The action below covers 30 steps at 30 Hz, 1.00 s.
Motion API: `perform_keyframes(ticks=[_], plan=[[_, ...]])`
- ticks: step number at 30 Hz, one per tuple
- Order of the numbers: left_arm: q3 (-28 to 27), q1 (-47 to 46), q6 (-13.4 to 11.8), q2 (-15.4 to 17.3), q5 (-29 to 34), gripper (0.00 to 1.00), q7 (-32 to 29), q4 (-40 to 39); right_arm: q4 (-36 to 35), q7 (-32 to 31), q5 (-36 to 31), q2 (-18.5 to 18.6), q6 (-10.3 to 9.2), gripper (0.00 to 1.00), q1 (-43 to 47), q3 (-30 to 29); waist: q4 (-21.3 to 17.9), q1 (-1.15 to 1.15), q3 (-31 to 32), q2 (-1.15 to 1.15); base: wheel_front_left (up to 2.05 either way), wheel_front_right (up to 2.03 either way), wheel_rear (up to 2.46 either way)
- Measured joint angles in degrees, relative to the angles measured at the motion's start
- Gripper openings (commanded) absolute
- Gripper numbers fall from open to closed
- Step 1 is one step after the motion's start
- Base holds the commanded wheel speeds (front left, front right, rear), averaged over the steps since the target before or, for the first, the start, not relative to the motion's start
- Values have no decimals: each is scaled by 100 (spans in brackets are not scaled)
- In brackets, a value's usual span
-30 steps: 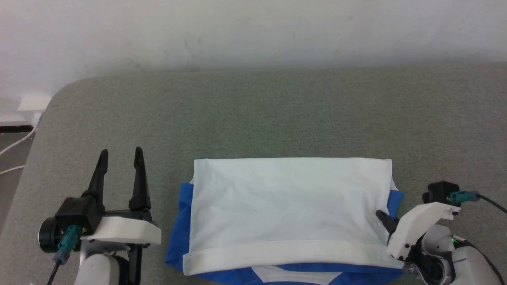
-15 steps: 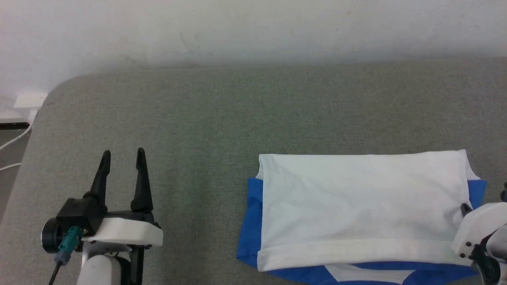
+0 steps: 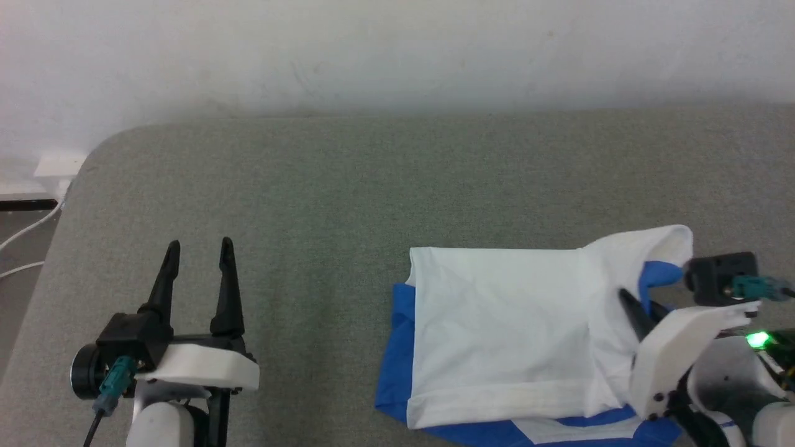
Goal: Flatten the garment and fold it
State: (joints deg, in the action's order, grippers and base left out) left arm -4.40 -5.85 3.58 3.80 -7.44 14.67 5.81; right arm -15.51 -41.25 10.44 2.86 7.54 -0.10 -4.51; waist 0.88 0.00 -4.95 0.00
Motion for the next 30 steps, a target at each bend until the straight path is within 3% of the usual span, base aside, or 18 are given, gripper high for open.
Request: perform_keyframes(ticks=[3, 7, 16, 24, 25, 26, 30], plan=[[4, -1, 41, -3, 0, 100, 0, 13, -341, -260, -4, -2, 0, 0, -15, 664, 34, 0, -3, 0, 0, 0, 0], [38, -13, 51, -18, 0, 100, 0, 22, -133, -361, -26, -2, 0, 0, -322, 1469, 79, 0, -63, 0, 0, 0, 0], [103, -210, 136, -53, -1, 100, 0, 71, 1714, -119, 223, 1, 0, 0, -1440, 2664, 279, 1, -313, 0, 0, 0, 0], [88, -279, 141, -62, -2, 100, 0, 101, 3126, 100, 824, 7, 0, 0, -2196, 3278, 434, 1, -547, 0, 0, 0, 0], [87, -280, 141, -62, -2, 100, 0, 105, 3238, 116, 938, 11, -1, 31, -2252, 3344, 446, 1, -564, 0, 0, 0, 0], [85, -281, 141, -63, -2, 100, 0, 110, 3329, 127, 1036, 19, -1, 100, -2306, 3424, 455, 1, -577, 0, 0, 0, 0], [52, -283, 141, -63, -2, 100, 0, 133, 3400, 425, 1382, 10, 0, 100, -2454, 3601, 428, 1, -567, 0, 0, 0, 0]])
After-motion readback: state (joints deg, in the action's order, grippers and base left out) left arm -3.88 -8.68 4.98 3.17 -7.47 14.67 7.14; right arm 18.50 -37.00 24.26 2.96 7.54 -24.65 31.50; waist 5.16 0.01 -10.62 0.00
